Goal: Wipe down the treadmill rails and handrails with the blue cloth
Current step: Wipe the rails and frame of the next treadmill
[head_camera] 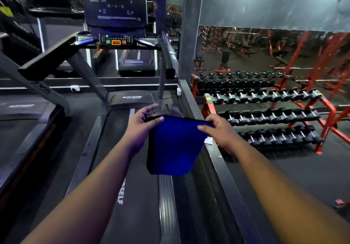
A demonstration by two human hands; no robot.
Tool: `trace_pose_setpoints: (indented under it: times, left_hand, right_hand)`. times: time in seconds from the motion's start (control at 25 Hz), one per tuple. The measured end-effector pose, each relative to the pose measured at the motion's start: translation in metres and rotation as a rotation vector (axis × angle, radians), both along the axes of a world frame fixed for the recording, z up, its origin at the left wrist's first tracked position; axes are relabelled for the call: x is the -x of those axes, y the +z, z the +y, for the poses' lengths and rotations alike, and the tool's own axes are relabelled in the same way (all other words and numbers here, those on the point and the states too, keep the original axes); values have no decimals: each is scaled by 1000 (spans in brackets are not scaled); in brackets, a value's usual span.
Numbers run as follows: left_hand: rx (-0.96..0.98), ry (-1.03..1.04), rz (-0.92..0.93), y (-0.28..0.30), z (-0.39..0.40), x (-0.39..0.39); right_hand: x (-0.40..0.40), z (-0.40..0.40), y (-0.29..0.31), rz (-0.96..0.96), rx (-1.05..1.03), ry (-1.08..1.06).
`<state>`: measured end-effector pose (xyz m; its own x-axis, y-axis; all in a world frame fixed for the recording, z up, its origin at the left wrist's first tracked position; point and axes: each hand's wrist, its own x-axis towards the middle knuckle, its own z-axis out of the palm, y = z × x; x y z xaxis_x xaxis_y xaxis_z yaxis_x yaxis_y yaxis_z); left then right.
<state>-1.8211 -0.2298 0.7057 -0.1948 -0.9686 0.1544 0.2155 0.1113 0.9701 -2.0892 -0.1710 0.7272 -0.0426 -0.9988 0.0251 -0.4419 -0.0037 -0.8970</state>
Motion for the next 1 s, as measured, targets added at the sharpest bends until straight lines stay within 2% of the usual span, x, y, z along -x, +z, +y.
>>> trace_pose_setpoints:
  times: [0.04,0.12,0.2,0.28,0.36,0.44,0.48,0.68,0.76,0.84,0.88,0.92,1.0]
  left_hand:
    - [-53,79,118,4,-7,5]
    - [-168,111,171,5,-20,21]
    - [-326,-57,57,-13,-22,42]
    - [-411,-153,41,-32,-22,67]
    - [-432,-71,125,-38,-33,89]
    - [-432,25,124,-45,-58,110]
    - [-426,68,58,-52,-75,118]
    - [-400,396,-662,-91,-161,138]
    - [-437,491,-742,-79,-181,160]
    - [-425,532,-602,-59,-198,180]
    - [-395,476,-540,-56,-209,185]
    - [-350,399,-574,-52,-217,187]
    - [-218,294,-854,-44,-234,193]
  right_hand:
    - [-2,-11,7,-249,-3,-30]
    - [-8,-45,22,-526,41,-91]
    - [-11,-84,28,-689,83,-166]
    - [2,-119,16,-785,11,-189]
    - [26,-133,-21,-687,-261,-87]
    - [53,-140,-68,-488,-550,147]
    - [65,-148,-89,-425,-591,175]
    - [120,-210,-115,-454,-349,-4]
    - [142,-233,-110,-425,-305,12]
    - [162,-256,-99,-462,-284,129]
    - [172,-268,-95,-453,-276,220]
    - [179,-281,-90,-371,-250,298]
    - [192,-309,-86,-69,-133,362]
